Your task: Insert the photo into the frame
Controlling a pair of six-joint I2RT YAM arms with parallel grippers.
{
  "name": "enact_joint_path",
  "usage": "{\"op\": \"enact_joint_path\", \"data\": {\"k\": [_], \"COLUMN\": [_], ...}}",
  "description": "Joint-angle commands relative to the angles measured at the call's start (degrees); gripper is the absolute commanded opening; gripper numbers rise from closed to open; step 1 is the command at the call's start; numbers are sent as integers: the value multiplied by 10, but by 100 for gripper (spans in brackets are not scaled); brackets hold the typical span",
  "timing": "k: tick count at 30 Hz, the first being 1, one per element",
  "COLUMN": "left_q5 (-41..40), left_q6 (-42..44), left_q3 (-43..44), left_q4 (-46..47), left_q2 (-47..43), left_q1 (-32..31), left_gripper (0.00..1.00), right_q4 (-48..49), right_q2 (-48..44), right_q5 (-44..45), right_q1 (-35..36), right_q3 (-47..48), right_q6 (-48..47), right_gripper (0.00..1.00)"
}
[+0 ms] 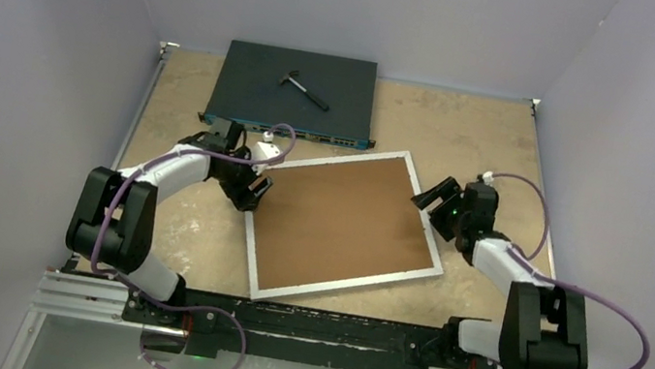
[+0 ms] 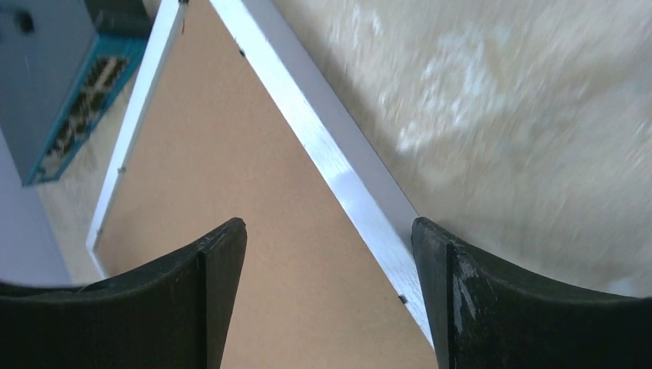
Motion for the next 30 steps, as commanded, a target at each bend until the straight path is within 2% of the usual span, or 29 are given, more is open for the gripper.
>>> {"op": "enact_joint_path", "data": {"k": [1,7,9,12,17,21,24,30], "left_q5": [3,39,50,59,67,65,73,100], "left_q6": [2,20,20,22,22,12,7,-4], "left_q3": [14,64,80,104,141,136,123,113], "left_q4": [-8,-47,-61,-80,-109,-112,-108,-101], "left_q2": [8,29,34,28,12,14,27,55], "left_q1": [35,97,109,121,140,154,164,172], "left_gripper": [69,68,68,68,71,71,69,62], "right_q4": [-38,-108,-157,-191,-156,-115,-101,-94], "right_q2": [-50,-140,-165,-167,-79,27,100,156], "right_q5": [-28,1,22,79,60,-36,-131,-182], "right_q1": [53,111,112,96,82,49,24,18], "right_q3": [-64,-108,-85,-6,118,183,220,236], "right_q6": [74,112,101,34,-52,-93,-118,-150], "right_gripper": [80,79,80,83,76,64,58,54]}}
